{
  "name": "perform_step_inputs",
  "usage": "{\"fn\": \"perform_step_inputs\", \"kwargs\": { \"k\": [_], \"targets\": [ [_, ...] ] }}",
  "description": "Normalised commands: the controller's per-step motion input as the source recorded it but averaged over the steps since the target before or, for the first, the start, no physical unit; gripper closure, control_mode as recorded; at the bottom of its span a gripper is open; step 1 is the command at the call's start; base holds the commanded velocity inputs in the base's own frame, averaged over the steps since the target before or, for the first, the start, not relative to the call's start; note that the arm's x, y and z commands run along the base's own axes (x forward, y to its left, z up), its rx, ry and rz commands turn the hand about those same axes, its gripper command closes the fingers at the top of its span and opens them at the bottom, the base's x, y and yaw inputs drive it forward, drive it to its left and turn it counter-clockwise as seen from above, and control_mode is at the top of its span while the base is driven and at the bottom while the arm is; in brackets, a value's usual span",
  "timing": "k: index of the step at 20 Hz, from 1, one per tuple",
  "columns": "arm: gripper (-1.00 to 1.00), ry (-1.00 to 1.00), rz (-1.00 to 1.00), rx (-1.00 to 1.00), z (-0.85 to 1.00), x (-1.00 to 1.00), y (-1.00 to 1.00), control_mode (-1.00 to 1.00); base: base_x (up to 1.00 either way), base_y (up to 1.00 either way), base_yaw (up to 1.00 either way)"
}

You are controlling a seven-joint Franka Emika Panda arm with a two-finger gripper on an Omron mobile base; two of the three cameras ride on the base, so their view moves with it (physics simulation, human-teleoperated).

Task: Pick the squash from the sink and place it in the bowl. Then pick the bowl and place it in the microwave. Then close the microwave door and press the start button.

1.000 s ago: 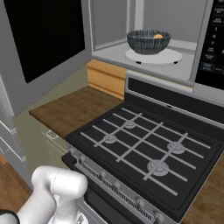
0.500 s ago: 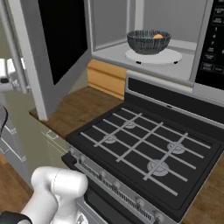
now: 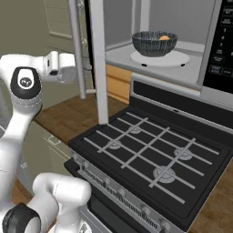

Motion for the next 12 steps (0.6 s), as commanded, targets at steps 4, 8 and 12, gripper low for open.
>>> {"fn": "perform_step_inputs", "kwargs": {
  "k": [4, 8, 12],
  "targets": [
    [-1.00, -0.08, 0.00, 0.18, 0.02, 0.51, -0.79, -1.00, 0.00, 0.00, 0.00],
    [-1.00, -0.07, 0.02, 0.18, 0.04, 0.51, -0.65, -1.00, 0.00, 0.00, 0.00],
    [-1.00, -0.04, 0.07, 0.14, 0.01, 0.54, -0.61, -1.00, 0.00, 0.00, 0.00]
  ]
}}
